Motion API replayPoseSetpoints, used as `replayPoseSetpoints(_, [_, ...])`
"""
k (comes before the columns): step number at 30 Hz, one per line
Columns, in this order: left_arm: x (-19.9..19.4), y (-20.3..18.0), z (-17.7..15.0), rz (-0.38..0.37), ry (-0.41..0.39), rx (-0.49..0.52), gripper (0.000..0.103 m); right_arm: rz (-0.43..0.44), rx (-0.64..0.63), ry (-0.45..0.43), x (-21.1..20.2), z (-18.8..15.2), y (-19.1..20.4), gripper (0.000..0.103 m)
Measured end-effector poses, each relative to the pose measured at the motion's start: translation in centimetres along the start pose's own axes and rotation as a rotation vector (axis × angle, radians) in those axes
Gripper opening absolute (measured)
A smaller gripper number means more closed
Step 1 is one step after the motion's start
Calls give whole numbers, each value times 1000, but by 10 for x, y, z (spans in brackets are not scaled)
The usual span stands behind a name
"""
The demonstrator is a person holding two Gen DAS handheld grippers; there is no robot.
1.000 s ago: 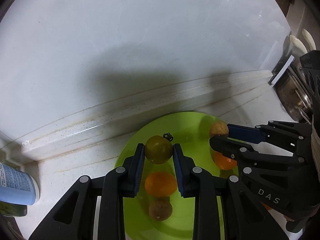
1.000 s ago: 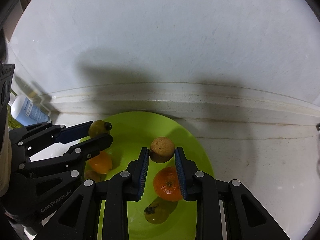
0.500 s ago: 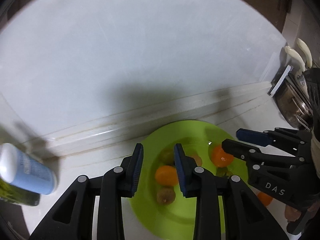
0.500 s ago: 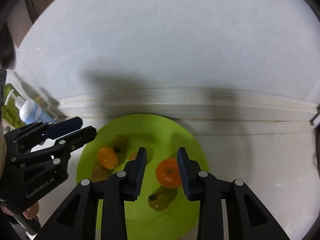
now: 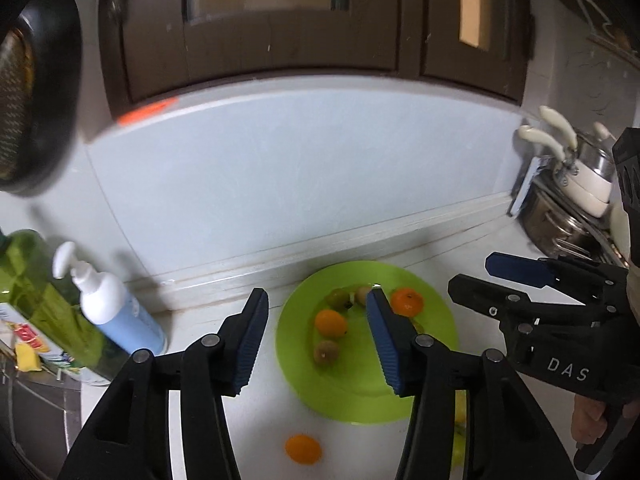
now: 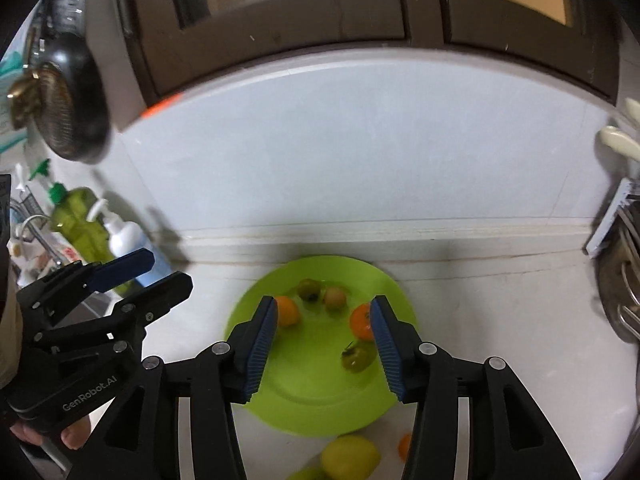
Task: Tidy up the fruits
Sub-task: 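Withdraw both open tools from the plate toward the remaining fruit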
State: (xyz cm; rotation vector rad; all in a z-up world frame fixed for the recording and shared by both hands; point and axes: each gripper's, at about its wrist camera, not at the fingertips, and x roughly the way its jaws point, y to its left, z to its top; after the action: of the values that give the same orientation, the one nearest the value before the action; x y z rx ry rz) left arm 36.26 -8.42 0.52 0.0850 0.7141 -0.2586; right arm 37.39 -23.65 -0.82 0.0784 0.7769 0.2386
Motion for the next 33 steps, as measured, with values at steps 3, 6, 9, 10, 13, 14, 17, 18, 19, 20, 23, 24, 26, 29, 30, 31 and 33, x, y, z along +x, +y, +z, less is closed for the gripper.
replayPoseSetpoints(3, [-22, -1, -5, -2, -28, 1, 57, -2, -9, -25, -18, -6, 9, 51])
replayPoseSetpoints(6, [-39, -1, -11, -5, -50, -5, 58, -10, -13, -57, -37, -13, 16, 58])
replayPoseSetpoints(9, [-53, -1, -17, 3, -67, -11, 61, -16, -6, -78, -50, -20, 22, 59])
replayPoseSetpoints(10, [-58, -1, -20, 6, -72, -9, 62, -22, -2, -82, -53, -21, 24, 60])
replayPoseSetpoints(13, [-70, 2, -26, 8, -84, -8, 63, -44, 1, -93, -62, -29, 28, 61])
replayPoseSetpoints(14, [-73, 2, -28, 7, -87, -11, 63, -50, 3, -98, -65, -33, 28, 61])
replayPoseSetpoints(17, [-79, 0, -33, 7, -95, -4, 64, -71, 6, -107, -74, -43, 30, 61])
replayPoseSetpoints(18, [-80, 0, -35, 7, -96, 0, 64, -75, 7, -109, -76, -46, 31, 61])
replayPoseSetpoints(19, [-82, 1, -37, 8, -96, 5, 64, -78, 10, -109, -78, -49, 33, 61])
replayPoseSetpoints(20, [-83, 1, -40, 5, -96, 6, 64, -81, 16, -108, -80, -53, 35, 61])
replayPoseSetpoints(23, [-89, 6, -50, -5, -114, 14, 65, -99, 43, -110, -84, -65, 38, 61])
replayPoseSetpoints(24, [-90, 7, -54, -7, -121, 18, 66, -116, 50, -118, -86, -70, 39, 61])
replayPoseSetpoints(26, [-91, 9, -62, -5, -127, 39, 66, -145, 59, -143, -90, -79, 46, 61])
replayPoseSetpoints(29, [-89, 11, -76, -13, -108, 75, 66, -171, 84, -155, -92, -93, 52, 61])
replayPoseSetpoints(30, [-87, 12, -81, -19, -100, 83, 66, -179, 92, -158, -92, -97, 54, 61])
replayPoseSetpoints(31, [-86, 13, -84, -23, -93, 88, 66, -186, 103, -159, -92, -102, 54, 61])
replayPoseSetpoints(33, [-84, 14, -91, -37, -83, 98, 66, -201, 140, -156, -90, -113, 56, 61])
